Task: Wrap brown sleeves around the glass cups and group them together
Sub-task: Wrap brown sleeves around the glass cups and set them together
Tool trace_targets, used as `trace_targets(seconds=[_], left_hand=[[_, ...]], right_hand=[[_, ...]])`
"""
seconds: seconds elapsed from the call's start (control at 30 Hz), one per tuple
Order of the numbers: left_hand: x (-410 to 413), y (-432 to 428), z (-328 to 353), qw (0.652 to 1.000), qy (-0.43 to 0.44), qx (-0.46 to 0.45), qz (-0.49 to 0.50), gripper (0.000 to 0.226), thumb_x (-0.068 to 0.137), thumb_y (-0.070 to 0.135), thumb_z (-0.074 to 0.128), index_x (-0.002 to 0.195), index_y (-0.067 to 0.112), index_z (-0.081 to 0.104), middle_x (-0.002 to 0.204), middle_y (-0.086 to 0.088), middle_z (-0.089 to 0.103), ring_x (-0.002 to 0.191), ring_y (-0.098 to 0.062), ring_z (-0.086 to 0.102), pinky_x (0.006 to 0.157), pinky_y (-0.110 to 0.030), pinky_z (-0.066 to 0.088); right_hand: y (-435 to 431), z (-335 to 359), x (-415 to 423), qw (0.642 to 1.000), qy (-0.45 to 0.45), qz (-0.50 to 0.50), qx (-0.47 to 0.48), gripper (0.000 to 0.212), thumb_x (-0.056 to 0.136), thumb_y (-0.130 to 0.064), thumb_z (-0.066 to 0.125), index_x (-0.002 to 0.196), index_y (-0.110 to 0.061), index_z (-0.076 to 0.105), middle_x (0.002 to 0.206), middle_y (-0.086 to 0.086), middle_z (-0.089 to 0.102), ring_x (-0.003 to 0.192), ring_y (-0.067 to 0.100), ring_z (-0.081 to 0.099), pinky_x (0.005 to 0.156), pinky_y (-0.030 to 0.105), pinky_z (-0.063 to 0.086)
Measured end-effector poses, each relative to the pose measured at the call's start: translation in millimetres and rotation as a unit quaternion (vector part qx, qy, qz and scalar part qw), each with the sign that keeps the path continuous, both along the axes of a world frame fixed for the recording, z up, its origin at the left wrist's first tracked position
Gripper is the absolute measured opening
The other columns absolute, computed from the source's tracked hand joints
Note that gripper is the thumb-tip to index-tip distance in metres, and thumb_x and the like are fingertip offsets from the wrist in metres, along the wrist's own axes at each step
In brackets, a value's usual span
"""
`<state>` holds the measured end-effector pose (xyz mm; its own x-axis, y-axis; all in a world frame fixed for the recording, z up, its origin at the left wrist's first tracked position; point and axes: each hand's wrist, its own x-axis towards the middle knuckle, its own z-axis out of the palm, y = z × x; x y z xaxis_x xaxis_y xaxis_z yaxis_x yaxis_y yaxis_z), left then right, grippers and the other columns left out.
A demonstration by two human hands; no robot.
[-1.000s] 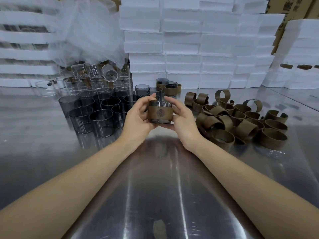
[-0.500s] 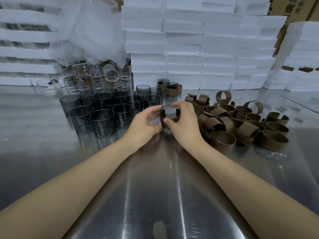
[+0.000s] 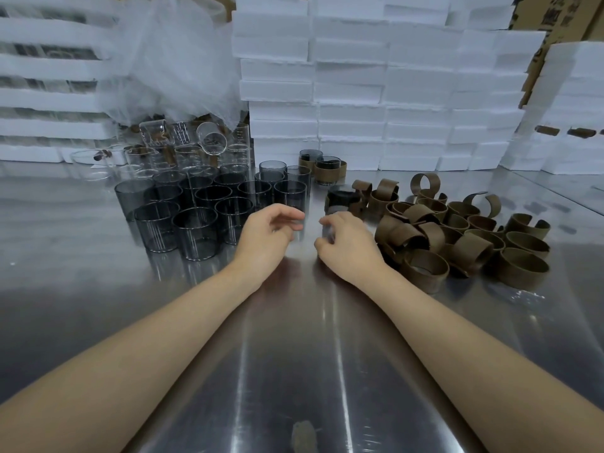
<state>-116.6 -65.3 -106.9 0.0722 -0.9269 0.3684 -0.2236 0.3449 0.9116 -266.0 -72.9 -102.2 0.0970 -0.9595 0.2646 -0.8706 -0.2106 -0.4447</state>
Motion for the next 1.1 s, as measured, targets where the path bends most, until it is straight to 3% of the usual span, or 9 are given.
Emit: trace_targets(seconds=[0.23,0.3,0.37,0.47,0.63,0.77,0.9,1.03,1.1], left_hand=[[-1,3,1,0.994,-0.100,-0.029,0.036,0.042,0.085,-0.012,0.045,0.083,0.023,0.067,0.088,0.007,0.069,0.087,-0.003,0.064,0.084,-0.022,0.049],[1,4,0,0.961,-0.248,-0.093,0.085,0.032,0.085,-0.004,0.049,0.089,0.020,0.069,0.096,0.006,0.068,0.095,-0.011,0.061,0.095,-0.024,0.040],[4,4,-2,0.894,-0.405,-0.141,0.133,0.026,0.085,0.005,0.053,0.100,0.019,0.070,0.107,0.005,0.065,0.109,-0.016,0.056,0.110,-0.029,0.020],[4,7,1,0.846,-0.476,-0.164,0.175,0.026,0.086,0.013,0.057,0.107,0.016,0.071,0.120,0.001,0.061,0.124,-0.019,0.047,0.119,-0.037,-0.007],[4,10,4,0.816,-0.531,-0.113,0.199,0.033,0.088,0.023,0.052,0.117,0.016,0.066,0.143,-0.003,0.047,0.136,-0.021,0.036,0.118,-0.040,0.005],[5,9,4,0.842,-0.505,-0.112,0.155,0.035,0.089,0.018,0.051,0.122,0.014,0.063,0.149,-0.004,0.040,0.139,-0.021,0.030,0.107,-0.037,0.023],[-1,11,5,0.900,-0.389,-0.182,0.075,0.034,0.086,0.003,0.054,0.117,0.010,0.067,0.139,-0.004,0.051,0.134,-0.020,0.037,0.104,-0.036,0.039],[-7,11,6,0.953,-0.232,-0.190,0.049,0.043,0.085,0.000,0.056,0.126,0.014,0.059,0.131,0.003,0.052,0.123,-0.003,0.038,0.104,-0.006,0.025],[-5,8,4,0.963,-0.219,-0.147,0.053,0.056,0.088,0.012,0.062,0.141,0.016,0.044,0.140,0.003,0.043,0.128,-0.001,0.031,0.106,-0.008,0.019]], right_hand=[[-5,-3,-1,0.999,0.019,0.030,0.033,0.034,0.092,-0.028,0.050,0.123,-0.017,0.061,0.124,0.003,0.058,0.112,0.025,0.052,0.098,0.040,0.044],[-6,-4,-1,0.998,0.029,0.036,0.030,0.034,0.093,-0.027,0.050,0.123,-0.016,0.060,0.124,0.004,0.057,0.112,0.025,0.052,0.097,0.039,0.044],[-6,-4,-1,0.998,0.036,0.040,0.030,0.034,0.093,-0.027,0.049,0.124,-0.015,0.059,0.127,0.004,0.056,0.114,0.025,0.051,0.098,0.038,0.043],[-6,-4,-1,0.997,0.051,0.047,0.027,0.034,0.094,-0.027,0.048,0.124,-0.015,0.059,0.130,0.006,0.055,0.118,0.025,0.049,0.099,0.039,0.042],[-5,-6,-1,0.996,0.060,0.055,0.019,0.033,0.095,-0.024,0.045,0.123,-0.013,0.059,0.129,0.008,0.055,0.119,0.027,0.048,0.101,0.038,0.039],[-4,-5,-1,0.996,0.064,0.058,0.024,0.034,0.095,-0.024,0.044,0.124,-0.013,0.058,0.130,0.009,0.055,0.119,0.028,0.048,0.101,0.039,0.039],[-6,-6,-1,0.998,0.023,0.055,0.034,0.044,0.096,-0.023,0.047,0.138,-0.013,0.046,0.134,0.010,0.053,0.125,0.028,0.047,0.104,0.040,0.039],[-6,-3,-1,0.988,-0.112,0.081,0.065,0.052,0.088,-0.011,0.056,0.138,-0.016,0.043,0.128,0.003,0.056,0.115,0.019,0.053,0.091,0.028,0.041],[-7,-3,-1,0.983,-0.146,0.088,0.071,0.043,0.086,-0.009,0.057,0.125,-0.022,0.045,0.106,-0.005,0.059,0.098,0.017,0.054,0.074,0.025,0.041]])
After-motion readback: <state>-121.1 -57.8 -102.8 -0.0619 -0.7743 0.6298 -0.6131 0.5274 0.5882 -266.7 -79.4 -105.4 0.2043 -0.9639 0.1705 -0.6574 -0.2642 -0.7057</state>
